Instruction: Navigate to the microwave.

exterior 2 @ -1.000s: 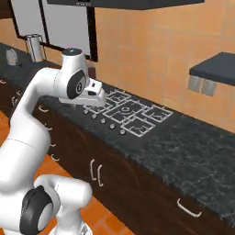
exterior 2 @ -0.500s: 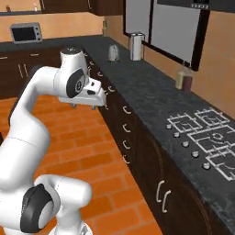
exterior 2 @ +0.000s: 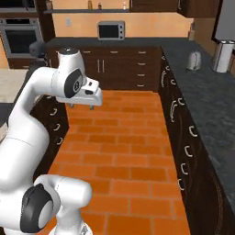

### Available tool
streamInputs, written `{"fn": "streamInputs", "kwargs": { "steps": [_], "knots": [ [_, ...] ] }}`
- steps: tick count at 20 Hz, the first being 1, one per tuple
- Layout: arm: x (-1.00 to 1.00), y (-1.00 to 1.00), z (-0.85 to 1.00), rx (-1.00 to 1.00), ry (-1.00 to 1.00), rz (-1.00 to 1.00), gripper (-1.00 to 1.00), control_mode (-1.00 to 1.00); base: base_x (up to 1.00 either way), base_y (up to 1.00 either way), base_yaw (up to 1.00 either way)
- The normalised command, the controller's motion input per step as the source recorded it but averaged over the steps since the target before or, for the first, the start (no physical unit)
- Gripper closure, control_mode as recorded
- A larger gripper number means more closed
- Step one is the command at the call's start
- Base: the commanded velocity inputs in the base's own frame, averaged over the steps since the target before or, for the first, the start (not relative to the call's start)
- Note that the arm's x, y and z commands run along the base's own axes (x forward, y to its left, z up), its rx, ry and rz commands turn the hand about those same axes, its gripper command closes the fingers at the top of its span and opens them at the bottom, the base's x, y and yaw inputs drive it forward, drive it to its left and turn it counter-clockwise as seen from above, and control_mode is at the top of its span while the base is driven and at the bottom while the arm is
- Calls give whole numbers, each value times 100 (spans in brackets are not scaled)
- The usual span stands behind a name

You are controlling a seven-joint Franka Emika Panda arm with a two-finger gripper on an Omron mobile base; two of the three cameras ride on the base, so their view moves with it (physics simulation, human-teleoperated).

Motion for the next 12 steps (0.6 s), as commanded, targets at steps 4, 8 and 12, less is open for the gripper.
{"fn": "streamInputs", "kwargs": {
  "steps": [4,8,12],
  "knots": [
    [0,0,0,0,0,0,-100,100,78,-31,39],
    [0,0,0,0,0,0,-100,100,100,-77,16],
    [0,0,0,0,0,0,-100,100,100,-47,13]
  ]
}}
